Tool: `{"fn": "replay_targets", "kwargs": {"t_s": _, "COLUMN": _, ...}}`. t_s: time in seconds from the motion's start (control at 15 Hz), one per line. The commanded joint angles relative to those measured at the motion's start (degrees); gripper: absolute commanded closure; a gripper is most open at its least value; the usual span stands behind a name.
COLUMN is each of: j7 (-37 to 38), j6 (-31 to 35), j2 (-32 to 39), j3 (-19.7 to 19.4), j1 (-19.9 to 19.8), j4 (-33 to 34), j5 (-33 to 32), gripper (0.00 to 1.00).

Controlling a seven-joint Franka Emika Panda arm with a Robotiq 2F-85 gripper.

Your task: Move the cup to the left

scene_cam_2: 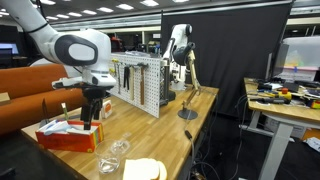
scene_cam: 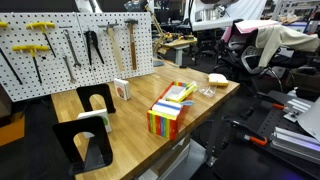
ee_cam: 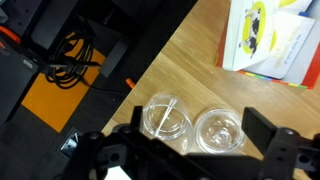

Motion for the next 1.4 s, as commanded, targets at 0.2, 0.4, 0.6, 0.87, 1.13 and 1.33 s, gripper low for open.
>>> {"fn": "replay_targets", "kwargs": {"t_s": 0.2, "j7": 4.21, "j6": 3.60, "j2": 11.36, "j3": -5.12, "j1": 0.51, "j4": 4.92, "j5": -0.47, "gripper": 0.00}}
{"fn": "replay_targets", "kwargs": {"t_s": 0.4, "j7": 3.59, "j6": 2.95, "j2": 15.48, "j3": -6.83, "j1": 0.61, "j4": 7.99, "j5": 0.32, "gripper": 0.00}}
{"fn": "replay_targets", "kwargs": {"t_s": 0.6, "j7": 3.08, "j6": 2.66, "j2": 18.71, "j3": -7.28, "j1": 1.07, "j4": 10.57, "j5": 0.80, "gripper": 0.00}}
{"fn": "replay_targets", "kwargs": {"t_s": 0.87, "j7": 2.80, "j6": 2.78, "j2": 21.79, "j3": -7.01, "j1": 2.23, "j4": 12.60, "j5": 1.20, "gripper": 0.13}}
{"fn": "replay_targets", "kwargs": {"t_s": 1.13, "j7": 2.93, "j6": 2.94, "j2": 23.36, "j3": -7.45, "j1": 2.99, "j4": 13.47, "j5": 1.15, "gripper": 0.48}}
{"fn": "replay_targets", "kwargs": {"t_s": 1.33, "j7": 2.97, "j6": 2.56, "j2": 23.51, "j3": -7.71, "j1": 2.85, "j4": 13.82, "j5": 1.39, "gripper": 0.68}}
